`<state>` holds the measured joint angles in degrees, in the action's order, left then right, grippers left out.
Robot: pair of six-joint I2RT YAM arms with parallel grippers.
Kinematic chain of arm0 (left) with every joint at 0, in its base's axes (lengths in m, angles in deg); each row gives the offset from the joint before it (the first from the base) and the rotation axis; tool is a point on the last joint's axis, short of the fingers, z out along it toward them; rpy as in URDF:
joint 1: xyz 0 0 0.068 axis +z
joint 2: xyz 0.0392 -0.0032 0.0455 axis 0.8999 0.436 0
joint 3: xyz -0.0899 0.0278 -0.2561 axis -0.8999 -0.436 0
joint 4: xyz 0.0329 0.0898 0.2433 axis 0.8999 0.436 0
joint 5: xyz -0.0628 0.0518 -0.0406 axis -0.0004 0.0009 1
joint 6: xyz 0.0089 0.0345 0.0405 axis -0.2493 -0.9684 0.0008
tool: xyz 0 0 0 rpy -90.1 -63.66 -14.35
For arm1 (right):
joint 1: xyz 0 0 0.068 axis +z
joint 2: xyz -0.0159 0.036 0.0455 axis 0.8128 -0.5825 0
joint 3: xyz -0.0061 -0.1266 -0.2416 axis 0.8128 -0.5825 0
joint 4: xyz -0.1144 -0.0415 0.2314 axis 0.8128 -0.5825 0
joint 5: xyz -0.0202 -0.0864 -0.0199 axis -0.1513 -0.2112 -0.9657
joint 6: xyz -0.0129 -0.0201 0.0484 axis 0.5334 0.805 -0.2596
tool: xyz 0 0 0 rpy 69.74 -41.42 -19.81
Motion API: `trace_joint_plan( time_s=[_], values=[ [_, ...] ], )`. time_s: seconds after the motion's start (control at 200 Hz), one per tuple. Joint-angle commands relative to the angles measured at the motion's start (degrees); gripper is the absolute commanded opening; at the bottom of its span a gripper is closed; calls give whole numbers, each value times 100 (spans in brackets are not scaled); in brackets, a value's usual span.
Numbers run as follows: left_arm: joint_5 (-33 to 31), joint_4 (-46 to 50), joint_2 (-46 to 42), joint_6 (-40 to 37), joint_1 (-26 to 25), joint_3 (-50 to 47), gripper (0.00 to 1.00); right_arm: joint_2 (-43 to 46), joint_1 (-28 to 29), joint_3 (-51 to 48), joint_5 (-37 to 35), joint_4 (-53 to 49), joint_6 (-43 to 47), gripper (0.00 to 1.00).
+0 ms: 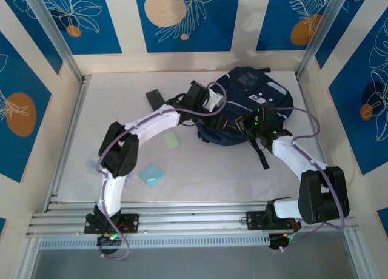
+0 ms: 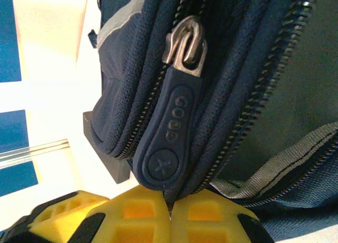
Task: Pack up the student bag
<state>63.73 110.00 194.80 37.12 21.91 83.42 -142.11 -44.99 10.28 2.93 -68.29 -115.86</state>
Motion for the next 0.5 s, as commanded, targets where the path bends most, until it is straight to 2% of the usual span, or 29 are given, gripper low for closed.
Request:
trace_joint_plan(
  time_s=[0.0,0.495],
  values=[
    [-539,200,196,-306,-205,223,54,-48,-56,245,72,407,80,0],
    [-1705,-218,743,-242,-274,706,56,-41,-72,269,224,412,109,0]
  ],
)
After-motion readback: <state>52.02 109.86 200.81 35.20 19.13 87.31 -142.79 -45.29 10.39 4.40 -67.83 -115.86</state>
